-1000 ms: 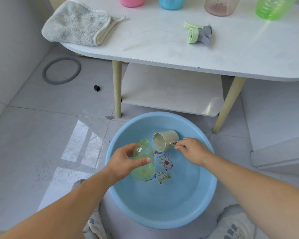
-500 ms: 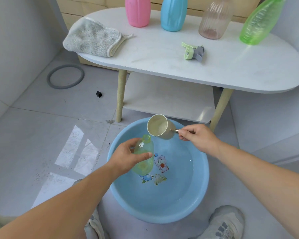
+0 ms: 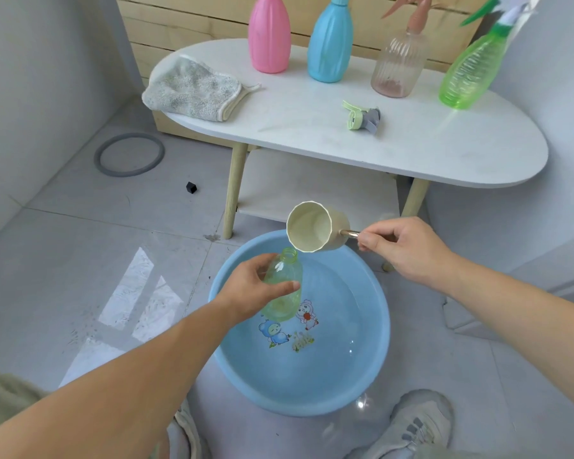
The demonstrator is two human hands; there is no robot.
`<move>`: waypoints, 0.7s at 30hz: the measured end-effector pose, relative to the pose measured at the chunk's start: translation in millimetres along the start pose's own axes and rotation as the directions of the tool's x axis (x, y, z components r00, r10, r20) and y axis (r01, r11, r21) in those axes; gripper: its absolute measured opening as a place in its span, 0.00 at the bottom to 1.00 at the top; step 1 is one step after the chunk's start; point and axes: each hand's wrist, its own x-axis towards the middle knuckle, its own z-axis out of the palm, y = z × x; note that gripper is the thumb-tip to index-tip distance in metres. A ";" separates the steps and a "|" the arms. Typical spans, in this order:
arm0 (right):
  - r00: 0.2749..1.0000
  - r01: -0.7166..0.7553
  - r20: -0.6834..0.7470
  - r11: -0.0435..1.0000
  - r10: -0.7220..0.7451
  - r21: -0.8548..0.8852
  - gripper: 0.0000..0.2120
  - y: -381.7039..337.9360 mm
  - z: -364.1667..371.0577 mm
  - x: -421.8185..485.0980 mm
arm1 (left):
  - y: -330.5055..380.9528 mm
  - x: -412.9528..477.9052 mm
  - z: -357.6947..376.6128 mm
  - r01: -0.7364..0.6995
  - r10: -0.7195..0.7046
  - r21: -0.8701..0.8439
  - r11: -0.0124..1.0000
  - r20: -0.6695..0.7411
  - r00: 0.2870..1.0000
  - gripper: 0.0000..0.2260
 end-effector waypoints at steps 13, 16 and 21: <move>0.996 0.085 -0.039 0.996 -0.085 0.004 0.07 -4.5 0.1 -5.9 | 5.5 -2.5 2.0 0.003 -0.003 0.010 1.000 0.013 1.000 0.24; 0.994 0.100 -0.042 0.995 -0.100 -0.006 0.07 -5.1 0.2 -5.5 | 5.0 -2.4 2.2 0.009 -0.009 -0.007 1.000 0.018 1.000 0.23; 0.992 0.114 -0.045 0.993 -0.114 -0.007 0.07 -5.4 0.2 -3.9 | 5.5 -2.1 2.6 0.006 -0.005 -0.016 1.000 0.020 1.000 0.22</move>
